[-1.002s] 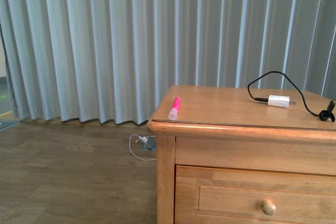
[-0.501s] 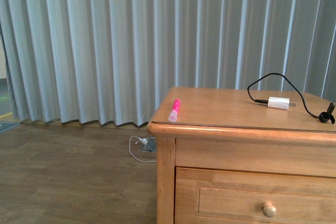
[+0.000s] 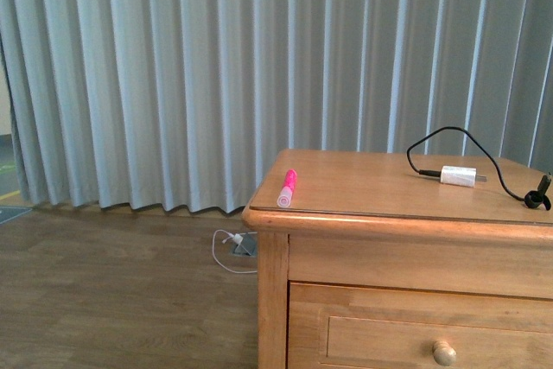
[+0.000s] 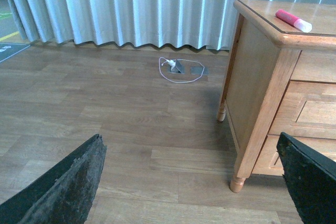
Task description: Place pink marker in drawer with both arms
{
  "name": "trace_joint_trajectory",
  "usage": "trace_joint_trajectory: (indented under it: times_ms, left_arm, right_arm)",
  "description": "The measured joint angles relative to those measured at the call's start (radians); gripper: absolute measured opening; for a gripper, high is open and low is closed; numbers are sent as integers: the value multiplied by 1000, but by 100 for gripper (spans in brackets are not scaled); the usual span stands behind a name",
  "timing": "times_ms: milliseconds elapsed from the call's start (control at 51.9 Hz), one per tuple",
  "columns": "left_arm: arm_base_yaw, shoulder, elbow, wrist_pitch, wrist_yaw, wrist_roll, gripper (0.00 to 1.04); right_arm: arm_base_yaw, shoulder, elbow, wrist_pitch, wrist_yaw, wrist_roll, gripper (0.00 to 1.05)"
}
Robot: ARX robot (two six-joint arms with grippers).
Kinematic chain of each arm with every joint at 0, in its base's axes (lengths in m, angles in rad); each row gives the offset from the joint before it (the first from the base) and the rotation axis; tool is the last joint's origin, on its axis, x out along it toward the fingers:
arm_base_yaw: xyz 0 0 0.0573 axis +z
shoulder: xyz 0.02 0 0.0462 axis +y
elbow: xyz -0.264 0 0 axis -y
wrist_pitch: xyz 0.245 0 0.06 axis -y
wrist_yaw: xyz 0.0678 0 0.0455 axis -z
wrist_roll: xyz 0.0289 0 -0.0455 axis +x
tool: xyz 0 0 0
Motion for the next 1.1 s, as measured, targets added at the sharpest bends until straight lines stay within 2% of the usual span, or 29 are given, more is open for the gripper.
trace_joint_trajectory:
  times_ms: [135,154,212,289,405,674,886,1098]
  left_arm:
    - [0,0,0,0,0,0,99]
    - [0,0,0,0,0,0,99]
    - [0,0,0,0,0,0,99]
    - [0,0,0,0,0,0,99]
    - [0,0,0,0,0,0,99]
    - [0,0,0,0,0,0,99]
    - [0,0,0,0,0,0,99]
    - [0,0,0,0,0,0,99]
  right_arm:
    - [0,0,0,0,0,0,96]
    - [3,8,4,-17,13,-1,96]
    - [30,101,69,-192,69,0,96]
    - [47,204,85,-223,81,5,96]
    - [82,387,109,-93,96,5,96]
    - [117,1056,251,403,100,41,96]
    - [177,1438,400,601,161,65,96]
    - [228,1684,531,748,212,74,96]
